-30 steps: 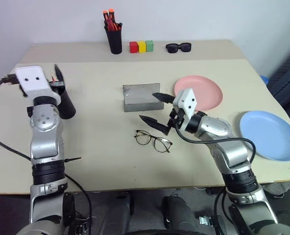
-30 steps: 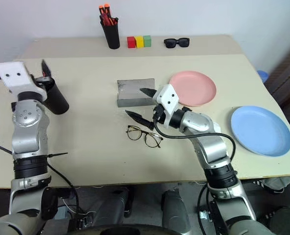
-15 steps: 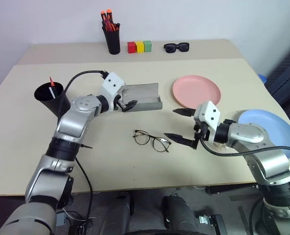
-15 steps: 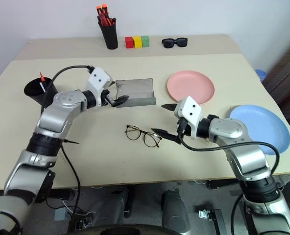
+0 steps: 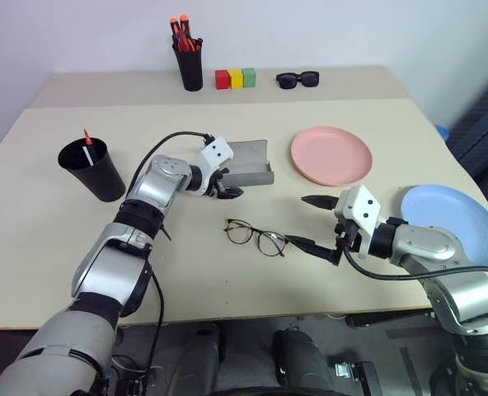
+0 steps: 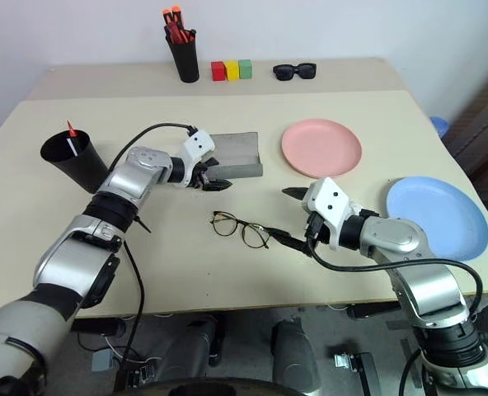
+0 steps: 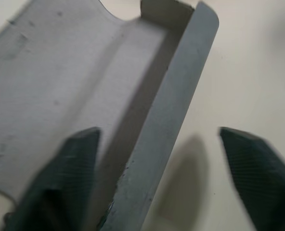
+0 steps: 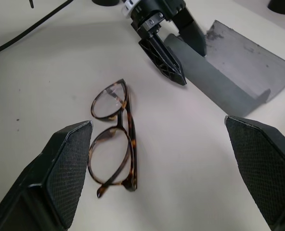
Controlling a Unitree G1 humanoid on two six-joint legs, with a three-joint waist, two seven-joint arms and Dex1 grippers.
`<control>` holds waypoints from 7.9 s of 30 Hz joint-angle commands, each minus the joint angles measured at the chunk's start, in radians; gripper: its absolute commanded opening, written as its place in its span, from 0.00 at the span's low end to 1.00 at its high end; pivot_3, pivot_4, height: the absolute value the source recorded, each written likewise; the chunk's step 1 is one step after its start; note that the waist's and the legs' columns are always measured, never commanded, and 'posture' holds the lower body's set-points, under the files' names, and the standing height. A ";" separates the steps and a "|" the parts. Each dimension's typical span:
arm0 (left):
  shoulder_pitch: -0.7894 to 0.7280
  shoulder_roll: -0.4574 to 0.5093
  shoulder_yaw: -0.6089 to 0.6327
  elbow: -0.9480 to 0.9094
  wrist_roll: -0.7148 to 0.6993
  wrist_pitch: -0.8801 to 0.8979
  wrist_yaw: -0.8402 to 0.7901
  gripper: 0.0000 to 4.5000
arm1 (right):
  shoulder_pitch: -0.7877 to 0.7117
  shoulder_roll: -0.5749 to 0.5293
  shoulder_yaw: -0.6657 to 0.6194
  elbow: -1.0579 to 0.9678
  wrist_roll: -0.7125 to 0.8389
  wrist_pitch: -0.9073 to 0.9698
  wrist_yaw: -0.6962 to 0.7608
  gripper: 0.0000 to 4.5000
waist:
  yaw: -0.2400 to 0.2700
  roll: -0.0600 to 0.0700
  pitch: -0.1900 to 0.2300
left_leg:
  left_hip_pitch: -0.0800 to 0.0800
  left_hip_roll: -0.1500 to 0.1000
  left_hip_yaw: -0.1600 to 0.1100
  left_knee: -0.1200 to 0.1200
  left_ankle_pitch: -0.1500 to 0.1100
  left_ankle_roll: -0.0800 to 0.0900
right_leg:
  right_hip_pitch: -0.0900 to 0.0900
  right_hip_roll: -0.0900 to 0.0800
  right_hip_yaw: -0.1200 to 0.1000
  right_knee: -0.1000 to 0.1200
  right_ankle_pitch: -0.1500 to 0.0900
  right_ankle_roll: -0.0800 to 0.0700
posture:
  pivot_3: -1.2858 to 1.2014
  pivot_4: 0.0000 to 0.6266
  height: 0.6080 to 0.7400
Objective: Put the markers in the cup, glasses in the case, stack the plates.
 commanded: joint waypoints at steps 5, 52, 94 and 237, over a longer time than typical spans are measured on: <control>-0.027 0.011 0.018 0.021 0.027 -0.118 -0.052 0.01 | 0.000 -0.003 -0.022 -0.059 0.018 -0.002 -0.016 1.00 | 0.001 0.000 0.000 | 0.000 0.000 0.000 0.000 0.000 0.000 | 0.000 0.000 0.000 0.000 0.000 0.000 | 0.52 0.24 1.00; 1.058 0.358 0.402 -1.289 -0.306 0.066 -0.029 0.75 | -0.352 0.134 0.398 0.000 -0.209 0.479 -0.214 1.00 | 0.002 0.002 0.001 | 0.001 0.003 -0.004 -0.001 0.000 0.000 | -0.001 -0.002 0.002 -0.001 -0.003 -0.007 | 0.52 0.24 1.00; 1.193 0.306 0.569 -1.161 -0.365 -0.081 0.125 0.76 | -0.960 0.438 0.511 0.900 -0.457 -0.368 -0.018 0.00 | -0.008 0.003 0.001 | 0.002 0.003 -0.002 -0.006 0.000 -0.001 | -0.004 -0.001 0.002 -0.001 -0.003 -0.009 | 0.52 0.24 1.00; 0.686 0.044 0.089 -1.039 -0.318 -0.076 0.027 0.00 | 0.383 -0.235 -0.496 0.157 -0.403 -0.048 0.006 0.32 | 0.023 0.005 0.001 | 0.014 0.004 0.006 -0.011 0.004 -0.005 | 0.008 0.000 0.003 -0.002 -0.004 -0.012 | 0.52 0.24 1.00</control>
